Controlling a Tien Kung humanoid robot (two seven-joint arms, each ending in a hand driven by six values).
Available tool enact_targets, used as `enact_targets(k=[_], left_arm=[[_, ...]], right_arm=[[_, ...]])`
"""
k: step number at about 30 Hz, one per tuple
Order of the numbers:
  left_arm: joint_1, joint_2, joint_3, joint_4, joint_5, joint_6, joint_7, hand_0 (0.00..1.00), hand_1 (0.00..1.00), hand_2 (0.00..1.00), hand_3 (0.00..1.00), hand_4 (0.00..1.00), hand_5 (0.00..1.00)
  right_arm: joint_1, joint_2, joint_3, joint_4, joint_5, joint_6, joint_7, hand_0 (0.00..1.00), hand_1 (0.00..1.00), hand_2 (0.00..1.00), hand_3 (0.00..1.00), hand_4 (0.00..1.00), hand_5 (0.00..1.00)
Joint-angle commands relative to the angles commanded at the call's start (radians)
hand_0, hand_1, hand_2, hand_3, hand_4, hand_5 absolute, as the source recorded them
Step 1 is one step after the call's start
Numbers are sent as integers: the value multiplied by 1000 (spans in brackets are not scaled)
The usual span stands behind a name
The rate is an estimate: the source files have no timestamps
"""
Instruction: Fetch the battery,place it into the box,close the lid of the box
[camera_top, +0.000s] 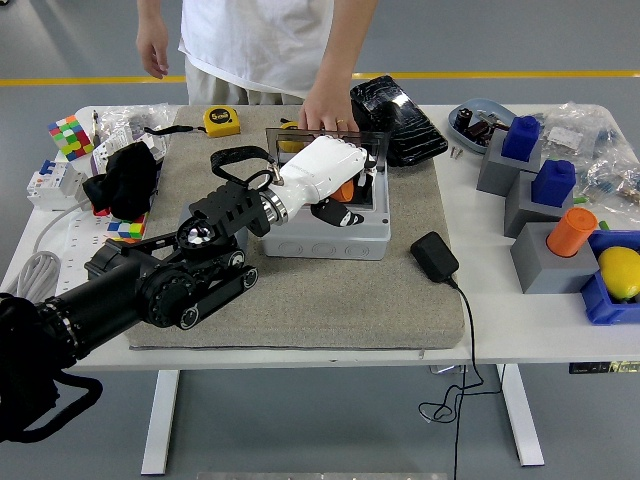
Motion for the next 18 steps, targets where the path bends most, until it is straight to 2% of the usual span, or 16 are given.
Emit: enact_targets(k=[3,4,9,10,15,18], left_arm=[[1,0,3,3,11,3,5,678,649,634,624,997,35],[1,0,3,6,14,4,7,747,767,794,782,998,37],[3,0,-1,12,23,9,6,747,767,794,782,998,37],[4,0,-1,9,22,9,5,742,766,800,782,998,68],[15,0,-13,-19,21,4,2,742,766,800,782,998,68],[26,0,-24,-51,9,7,-21,736,747,777,769,998,82]], right_arm=[[-1,0,-2,0,1,0,0,557,593,589,549,920,489],[-1,0,-3,0,1,0,0,558,593,589,547,920,489],[0,1,-1,0,-1,-1,2,558,593,589,547,920,489],[0,2,1,1,-2,-2,2,557,592,587,548,920,489],[-1,2,3,1,-4,-2,3,557,592,587,548,920,489],[-2,2,7,1,-5,-2,3,555,592,587,547,919,488]])
